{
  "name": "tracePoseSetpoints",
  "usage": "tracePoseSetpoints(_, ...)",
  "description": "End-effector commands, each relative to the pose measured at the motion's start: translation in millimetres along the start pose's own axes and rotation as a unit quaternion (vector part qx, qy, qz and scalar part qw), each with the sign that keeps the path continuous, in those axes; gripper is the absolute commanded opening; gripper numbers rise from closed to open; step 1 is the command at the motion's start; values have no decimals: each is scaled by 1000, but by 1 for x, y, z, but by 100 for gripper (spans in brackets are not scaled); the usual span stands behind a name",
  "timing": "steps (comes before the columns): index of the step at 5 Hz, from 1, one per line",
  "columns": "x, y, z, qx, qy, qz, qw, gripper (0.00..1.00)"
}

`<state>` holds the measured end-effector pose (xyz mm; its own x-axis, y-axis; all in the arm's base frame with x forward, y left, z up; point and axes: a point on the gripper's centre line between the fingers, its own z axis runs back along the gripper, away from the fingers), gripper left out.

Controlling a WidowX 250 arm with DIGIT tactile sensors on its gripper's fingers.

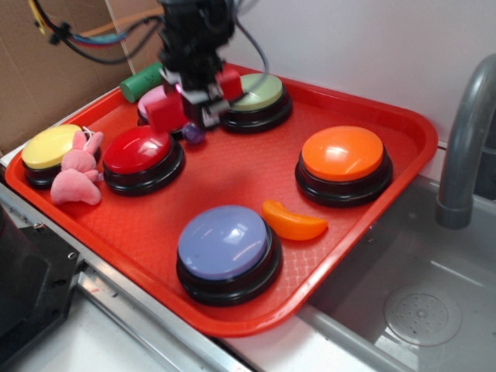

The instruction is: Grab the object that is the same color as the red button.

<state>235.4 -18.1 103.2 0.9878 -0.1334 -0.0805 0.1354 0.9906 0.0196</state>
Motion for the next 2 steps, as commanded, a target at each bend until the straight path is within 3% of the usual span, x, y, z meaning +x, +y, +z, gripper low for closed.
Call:
tracePoseSetpoints(1,-22,12,76,-23,-60,89,994,0)
tracePoseSetpoints(2,-37,18,96,-24,-51,118,991,0)
